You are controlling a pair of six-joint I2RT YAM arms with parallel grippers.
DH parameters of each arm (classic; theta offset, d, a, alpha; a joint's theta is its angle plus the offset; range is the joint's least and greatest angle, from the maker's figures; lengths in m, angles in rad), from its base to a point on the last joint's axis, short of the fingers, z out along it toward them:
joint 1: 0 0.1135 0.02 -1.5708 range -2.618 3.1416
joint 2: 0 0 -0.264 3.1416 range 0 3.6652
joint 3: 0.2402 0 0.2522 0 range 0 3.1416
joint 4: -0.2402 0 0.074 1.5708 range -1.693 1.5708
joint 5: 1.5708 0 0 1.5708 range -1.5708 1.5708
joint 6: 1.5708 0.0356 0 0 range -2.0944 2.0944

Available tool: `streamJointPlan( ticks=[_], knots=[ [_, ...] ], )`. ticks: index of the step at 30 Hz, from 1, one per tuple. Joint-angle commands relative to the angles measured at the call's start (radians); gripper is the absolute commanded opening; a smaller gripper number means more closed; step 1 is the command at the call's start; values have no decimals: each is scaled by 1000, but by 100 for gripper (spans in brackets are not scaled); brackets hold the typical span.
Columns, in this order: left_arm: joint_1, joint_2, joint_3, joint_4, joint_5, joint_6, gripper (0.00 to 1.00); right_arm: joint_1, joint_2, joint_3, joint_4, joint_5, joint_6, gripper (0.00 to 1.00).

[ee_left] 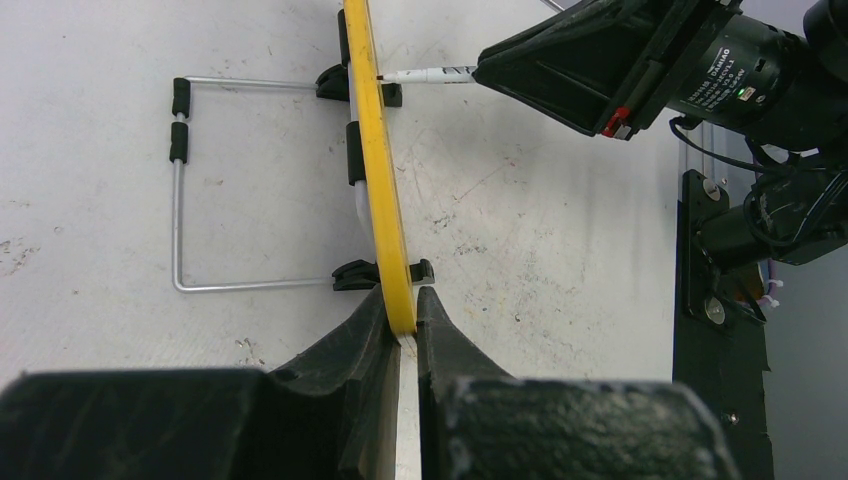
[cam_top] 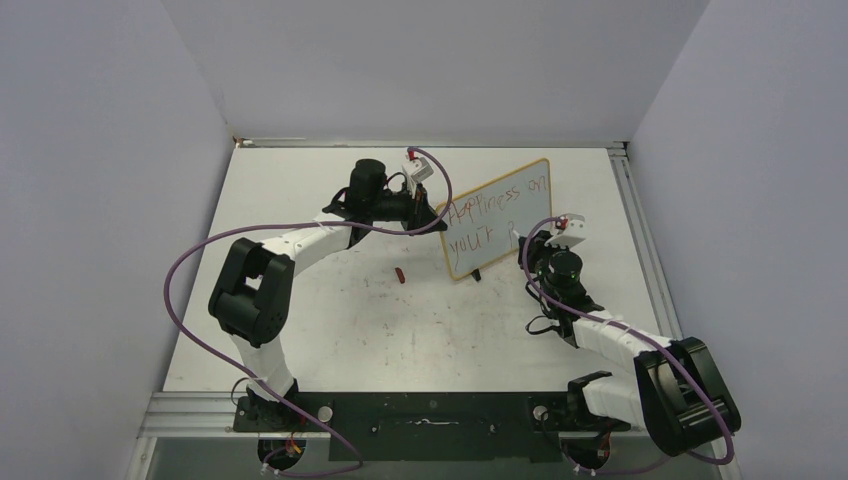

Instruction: Write a sentence on the whiteboard

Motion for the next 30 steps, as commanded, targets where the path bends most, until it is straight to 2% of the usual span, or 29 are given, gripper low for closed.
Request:
streamJointPlan(
  ticks=[1,13,30],
  knots=[
    [-25,-36,18,-47,61,10,0,2,-19,18,-2,-48,-2,5],
    [-25,-41,17,-47,61,10,0,-2,-67,7,6,33,3,5],
    [-25,-41,18,-47,63,10,0,-29,24,56,89,67,0,5]
  ],
)
